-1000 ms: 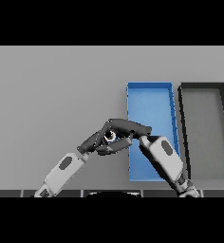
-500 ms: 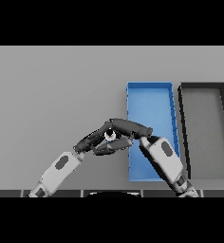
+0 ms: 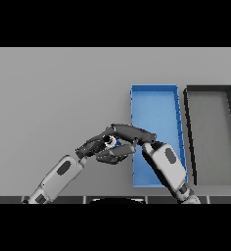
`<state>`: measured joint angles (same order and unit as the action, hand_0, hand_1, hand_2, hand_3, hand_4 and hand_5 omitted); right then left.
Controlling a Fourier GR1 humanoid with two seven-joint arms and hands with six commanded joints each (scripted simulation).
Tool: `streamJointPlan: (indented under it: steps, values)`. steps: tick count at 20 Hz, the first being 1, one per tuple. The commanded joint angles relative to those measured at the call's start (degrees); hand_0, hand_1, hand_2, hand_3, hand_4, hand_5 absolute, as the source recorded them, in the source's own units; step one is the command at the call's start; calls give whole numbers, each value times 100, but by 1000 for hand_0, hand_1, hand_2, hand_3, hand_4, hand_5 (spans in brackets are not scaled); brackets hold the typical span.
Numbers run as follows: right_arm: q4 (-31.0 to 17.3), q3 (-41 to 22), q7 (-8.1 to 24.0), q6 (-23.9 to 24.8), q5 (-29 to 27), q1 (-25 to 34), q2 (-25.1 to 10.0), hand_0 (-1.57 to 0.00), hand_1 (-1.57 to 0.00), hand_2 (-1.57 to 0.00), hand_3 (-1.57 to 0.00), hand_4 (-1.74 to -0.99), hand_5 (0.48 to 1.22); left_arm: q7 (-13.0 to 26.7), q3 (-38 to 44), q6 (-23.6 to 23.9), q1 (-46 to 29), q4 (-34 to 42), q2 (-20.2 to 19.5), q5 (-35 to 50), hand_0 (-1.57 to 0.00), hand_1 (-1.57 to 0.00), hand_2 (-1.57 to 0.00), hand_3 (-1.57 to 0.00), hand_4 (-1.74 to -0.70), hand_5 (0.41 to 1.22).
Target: Pick up the blue pipe and place it into the blue bin.
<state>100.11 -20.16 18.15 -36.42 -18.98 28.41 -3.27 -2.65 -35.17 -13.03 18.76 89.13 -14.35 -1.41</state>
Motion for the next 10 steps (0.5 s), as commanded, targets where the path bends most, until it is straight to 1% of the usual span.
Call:
streamJointPlan:
  steps: [1, 2, 3, 4, 5, 6, 8, 9, 10]
  values:
    - [-13, 53, 0, 7, -21, 70, -11, -1569, -1569, -1569, -1568, -1495, 1218, 120, 19, 21, 81, -110, 49, -17, -79, -74, -66, -72, -889, 664]
    - [-65, 65, -2, 32, -46, 78, 38, -1569, -1569, -1569, -1569, -1493, 1219, 143, 58, -3, 54, -118, 22, 44, -63, -59, -53, -58, -887, 638]
    - [-120, 96, -22, 20, -44, 90, 46, -1570, -1570, -1570, -1569, -1491, 1219, 194, 40, 0, 21, -124, 88, 84, -50, -47, -42, -46, -887, 617]
    - [-128, 126, -98, -69, -80, 38, -12, -1570, -1570, -1570, -1570, -1490, 1220, 183, 40, -4, -25, -127, 93, 106, -40, -37, -33, -37, -887, 599]
    - [-144, 129, -41, -63, -121, 62, 7, -1570, -1570, -1570, -1570, -1490, 1220, 178, 96, -24, -21, -155, 70, 167, -32, -30, -27, -29, -889, 587]
    - [-137, 141, 17, -26, -203, 76, 41, -1570, -1570, -1570, -1570, -1489, 1220, 277, 110, -13, 7, -160, 108, 202, -25, -23, -21, -23, -894, 576]
    - [21, 185, 221, 120, -432, 83, 7, -1571, -1571, -1571, -1570, -1489, 1220, 402, 114, 58, 26, -174, 133, 159, -16, -15, -13, -14, -896, 562]
    - [65, 176, 408, 238, -559, 114, 40, -1571, -1571, -1571, -1571, -1490, 1221, 483, 128, 51, 21, -181, 139, 194, -12, -12, -10, -11, -896, 555]
    - [145, 217, 652, 390, -884, 158, 50, -1571, -1571, -1571, -1571, -1491, 1221, 492, 118, 28, 12, -222, 135, 192, -10, -9, -8, -9, -901, 548]
